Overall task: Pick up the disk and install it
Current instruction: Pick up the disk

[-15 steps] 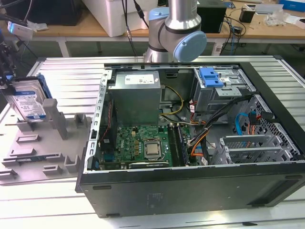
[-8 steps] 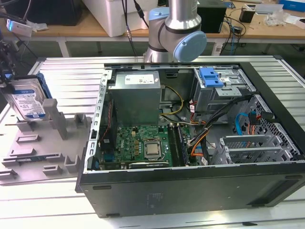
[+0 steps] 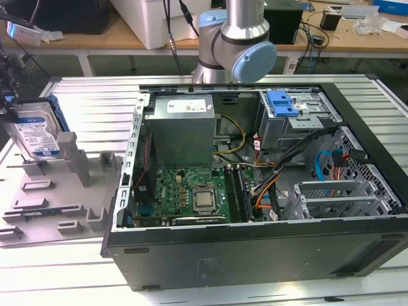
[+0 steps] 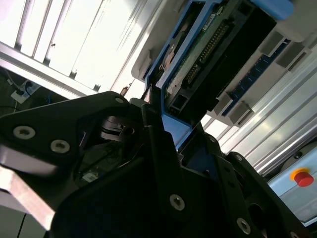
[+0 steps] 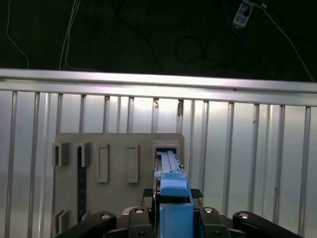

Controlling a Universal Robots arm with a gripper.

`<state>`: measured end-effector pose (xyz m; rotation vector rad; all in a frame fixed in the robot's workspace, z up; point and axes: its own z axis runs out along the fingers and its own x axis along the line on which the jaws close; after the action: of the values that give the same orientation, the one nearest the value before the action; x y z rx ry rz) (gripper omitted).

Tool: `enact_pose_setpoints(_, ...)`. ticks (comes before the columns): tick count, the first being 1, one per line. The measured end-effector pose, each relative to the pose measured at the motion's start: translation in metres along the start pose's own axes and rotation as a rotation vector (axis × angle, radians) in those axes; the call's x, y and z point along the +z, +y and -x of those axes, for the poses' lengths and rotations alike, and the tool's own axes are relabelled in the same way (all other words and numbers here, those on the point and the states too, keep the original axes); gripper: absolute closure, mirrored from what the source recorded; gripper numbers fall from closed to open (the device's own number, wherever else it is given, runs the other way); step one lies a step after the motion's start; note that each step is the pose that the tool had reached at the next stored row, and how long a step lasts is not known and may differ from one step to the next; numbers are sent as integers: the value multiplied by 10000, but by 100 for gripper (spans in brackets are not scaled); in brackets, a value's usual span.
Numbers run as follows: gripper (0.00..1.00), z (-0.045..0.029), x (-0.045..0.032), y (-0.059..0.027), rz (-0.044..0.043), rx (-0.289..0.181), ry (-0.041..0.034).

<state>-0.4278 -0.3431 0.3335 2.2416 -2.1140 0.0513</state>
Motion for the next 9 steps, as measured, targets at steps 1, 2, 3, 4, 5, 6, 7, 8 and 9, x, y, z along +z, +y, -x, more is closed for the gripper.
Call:
enact_pose_setpoints(1,63,0,-7,0,0,0,0)
enact_pose_setpoints(2,63,-1,-14,0,0,0,0)
enact_pose_setpoints(3,63,-2,-25,0,-1,-1,0)
enact_pose_setpoints(4,63,-3,-48,1,-1,0,0)
enact_pose_setpoints(5,63,-5,-64,1,0,0,0)
enact_pose_setpoints(6,63,-5,-77,2,0,0,0)
enact_pose_setpoints(7,63,-7,-97,2,0,0,0)
enact_pose_setpoints(8,63,-8,-116,3,0,0,0)
enact_pose_setpoints(9,63,-9,-127,3,0,0,0)
